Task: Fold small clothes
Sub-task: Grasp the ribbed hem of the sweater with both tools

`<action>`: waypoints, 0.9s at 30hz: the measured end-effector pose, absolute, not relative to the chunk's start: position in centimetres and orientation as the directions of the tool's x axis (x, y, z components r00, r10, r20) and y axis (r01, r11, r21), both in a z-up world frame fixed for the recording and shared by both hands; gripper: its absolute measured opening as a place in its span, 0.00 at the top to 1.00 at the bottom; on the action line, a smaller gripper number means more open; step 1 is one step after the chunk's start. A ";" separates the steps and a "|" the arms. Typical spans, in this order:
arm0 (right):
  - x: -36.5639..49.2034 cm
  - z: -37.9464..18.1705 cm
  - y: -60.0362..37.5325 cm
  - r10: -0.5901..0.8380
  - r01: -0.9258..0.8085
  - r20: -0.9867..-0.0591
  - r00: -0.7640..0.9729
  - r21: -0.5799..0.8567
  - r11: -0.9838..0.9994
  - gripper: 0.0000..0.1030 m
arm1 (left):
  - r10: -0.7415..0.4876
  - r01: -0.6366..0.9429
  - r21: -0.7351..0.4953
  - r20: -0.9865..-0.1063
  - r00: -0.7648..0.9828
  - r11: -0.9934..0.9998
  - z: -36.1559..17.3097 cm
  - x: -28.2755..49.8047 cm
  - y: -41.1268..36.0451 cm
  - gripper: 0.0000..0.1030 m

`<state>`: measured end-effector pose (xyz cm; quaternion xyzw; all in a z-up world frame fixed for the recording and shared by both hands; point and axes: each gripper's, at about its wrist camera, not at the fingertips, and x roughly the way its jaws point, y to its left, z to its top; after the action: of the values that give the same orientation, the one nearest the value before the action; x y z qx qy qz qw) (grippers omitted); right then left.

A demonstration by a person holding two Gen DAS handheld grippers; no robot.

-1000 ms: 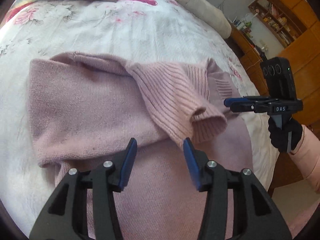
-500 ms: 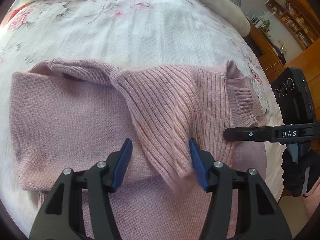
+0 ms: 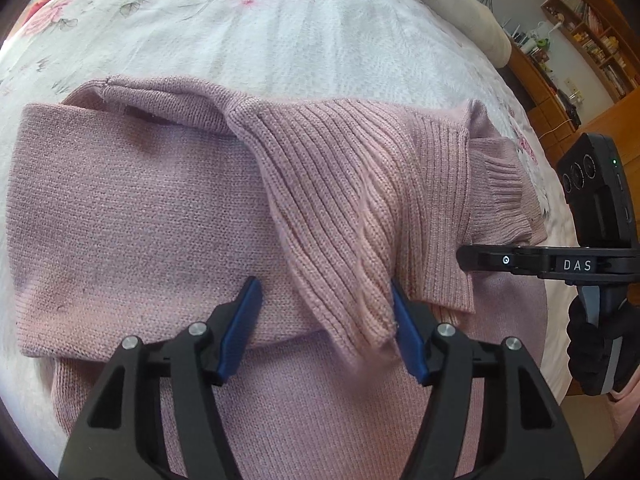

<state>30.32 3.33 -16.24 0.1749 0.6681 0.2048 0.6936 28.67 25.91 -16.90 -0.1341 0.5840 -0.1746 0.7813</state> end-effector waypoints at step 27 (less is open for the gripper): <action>-0.7 -14.9 -11.7 0.393 0.128 -0.889 -0.236 0.372 0.919 0.52 | -0.231 -0.208 -0.208 -0.968 -0.097 0.956 -16.5 -2.3 35.2 0.35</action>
<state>-0.71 -11.72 -14.95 0.1673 0.7782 0.1114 0.5950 -2.27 35.15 -16.55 -0.1482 0.7405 -0.0091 0.6554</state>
